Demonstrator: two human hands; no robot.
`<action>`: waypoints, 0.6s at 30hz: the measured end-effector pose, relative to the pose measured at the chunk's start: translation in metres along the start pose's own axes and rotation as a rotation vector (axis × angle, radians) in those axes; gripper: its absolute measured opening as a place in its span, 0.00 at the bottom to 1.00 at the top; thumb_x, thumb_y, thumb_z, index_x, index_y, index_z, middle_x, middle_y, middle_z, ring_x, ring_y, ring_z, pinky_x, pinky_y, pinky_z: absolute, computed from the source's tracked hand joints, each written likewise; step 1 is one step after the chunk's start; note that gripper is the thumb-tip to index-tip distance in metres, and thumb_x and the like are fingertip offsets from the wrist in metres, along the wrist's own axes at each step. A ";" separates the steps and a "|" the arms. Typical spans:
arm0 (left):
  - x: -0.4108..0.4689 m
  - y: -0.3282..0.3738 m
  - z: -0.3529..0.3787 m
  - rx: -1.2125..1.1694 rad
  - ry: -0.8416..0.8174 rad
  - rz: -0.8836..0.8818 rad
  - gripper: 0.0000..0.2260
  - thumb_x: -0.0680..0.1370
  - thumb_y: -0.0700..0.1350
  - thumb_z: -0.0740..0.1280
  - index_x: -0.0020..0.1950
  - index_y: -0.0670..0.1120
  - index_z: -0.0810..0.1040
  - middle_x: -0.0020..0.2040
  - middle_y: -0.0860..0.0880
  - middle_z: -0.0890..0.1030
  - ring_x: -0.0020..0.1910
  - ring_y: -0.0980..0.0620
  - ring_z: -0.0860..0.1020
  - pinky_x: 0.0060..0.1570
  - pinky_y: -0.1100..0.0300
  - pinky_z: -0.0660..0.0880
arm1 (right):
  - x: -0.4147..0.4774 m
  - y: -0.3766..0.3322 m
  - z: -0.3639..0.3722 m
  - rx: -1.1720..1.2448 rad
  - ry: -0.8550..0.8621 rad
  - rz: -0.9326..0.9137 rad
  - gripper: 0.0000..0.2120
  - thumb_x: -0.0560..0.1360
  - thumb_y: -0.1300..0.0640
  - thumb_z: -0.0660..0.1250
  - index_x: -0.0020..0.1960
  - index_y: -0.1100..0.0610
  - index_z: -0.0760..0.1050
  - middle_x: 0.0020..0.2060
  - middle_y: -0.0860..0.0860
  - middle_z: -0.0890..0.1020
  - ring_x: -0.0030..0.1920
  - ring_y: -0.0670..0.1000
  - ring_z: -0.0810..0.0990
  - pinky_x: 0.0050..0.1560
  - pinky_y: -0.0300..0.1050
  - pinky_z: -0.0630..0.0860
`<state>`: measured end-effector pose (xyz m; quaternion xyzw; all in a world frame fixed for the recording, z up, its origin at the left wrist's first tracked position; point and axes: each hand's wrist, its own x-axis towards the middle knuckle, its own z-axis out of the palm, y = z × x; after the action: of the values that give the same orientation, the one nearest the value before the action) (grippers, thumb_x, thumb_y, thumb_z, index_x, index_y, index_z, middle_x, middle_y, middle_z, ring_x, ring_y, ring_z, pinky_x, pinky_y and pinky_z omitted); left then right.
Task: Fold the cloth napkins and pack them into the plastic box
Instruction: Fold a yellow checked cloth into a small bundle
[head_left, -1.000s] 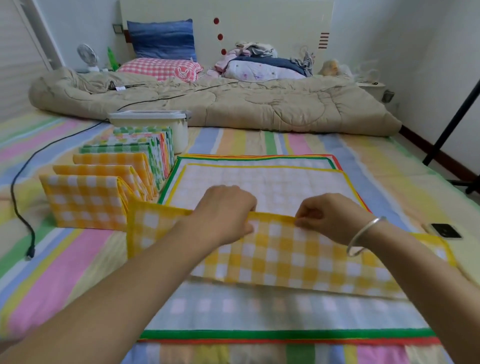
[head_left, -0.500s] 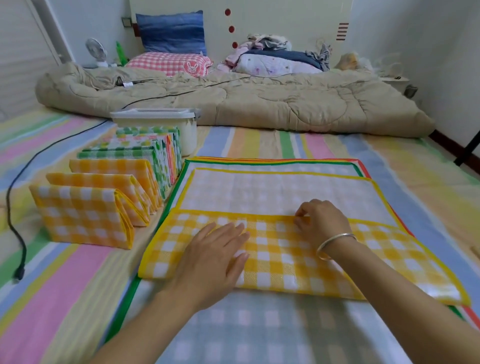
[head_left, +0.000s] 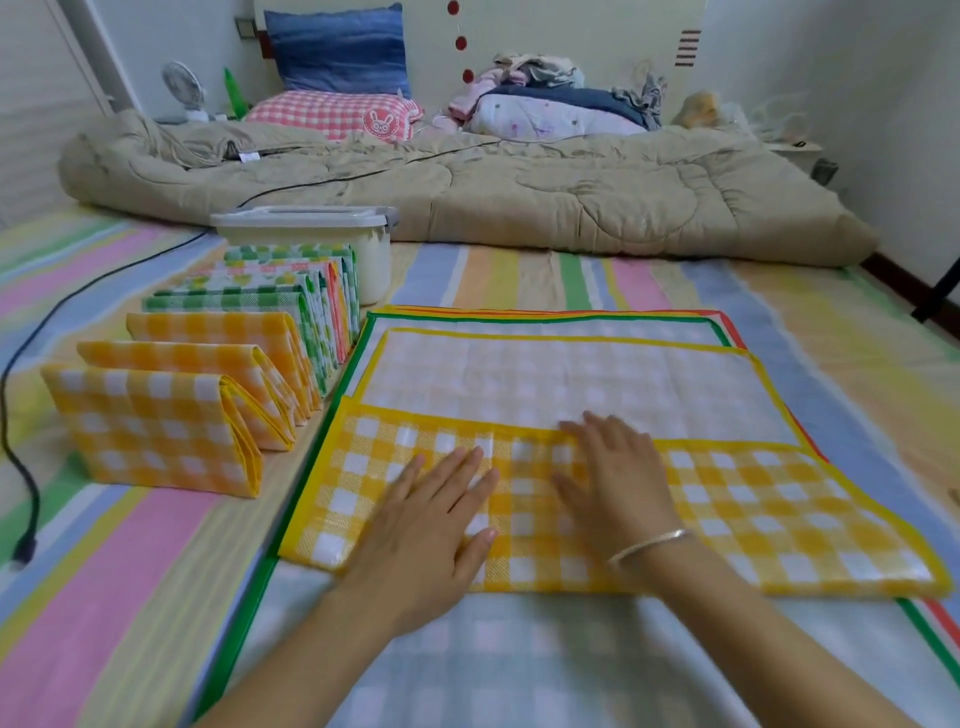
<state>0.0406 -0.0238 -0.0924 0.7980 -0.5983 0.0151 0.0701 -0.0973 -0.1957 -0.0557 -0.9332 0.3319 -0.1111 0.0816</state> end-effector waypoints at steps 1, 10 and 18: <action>0.000 0.000 0.000 0.014 0.004 -0.006 0.30 0.82 0.63 0.38 0.81 0.53 0.56 0.82 0.54 0.52 0.80 0.57 0.46 0.75 0.48 0.46 | -0.014 -0.015 0.000 -0.016 -0.103 -0.016 0.28 0.71 0.40 0.55 0.63 0.51 0.78 0.63 0.55 0.79 0.64 0.63 0.76 0.62 0.68 0.70; -0.001 -0.002 0.002 0.030 -0.034 -0.069 0.30 0.80 0.65 0.41 0.81 0.58 0.55 0.81 0.59 0.49 0.79 0.60 0.44 0.75 0.33 0.46 | -0.074 0.030 -0.007 -0.114 -0.305 0.337 0.39 0.70 0.25 0.36 0.78 0.39 0.38 0.78 0.43 0.36 0.77 0.52 0.33 0.71 0.67 0.33; -0.012 0.014 -0.027 -0.088 -0.138 -0.169 0.41 0.66 0.72 0.40 0.78 0.63 0.59 0.79 0.63 0.53 0.78 0.60 0.51 0.77 0.43 0.43 | -0.095 0.086 -0.023 -0.058 -0.266 0.487 0.35 0.76 0.29 0.43 0.78 0.40 0.41 0.78 0.43 0.38 0.77 0.52 0.34 0.73 0.64 0.35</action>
<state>0.0254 -0.0132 -0.0658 0.8410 -0.5322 -0.0725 0.0648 -0.2264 -0.2030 -0.0676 -0.8344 0.5356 0.0447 0.1220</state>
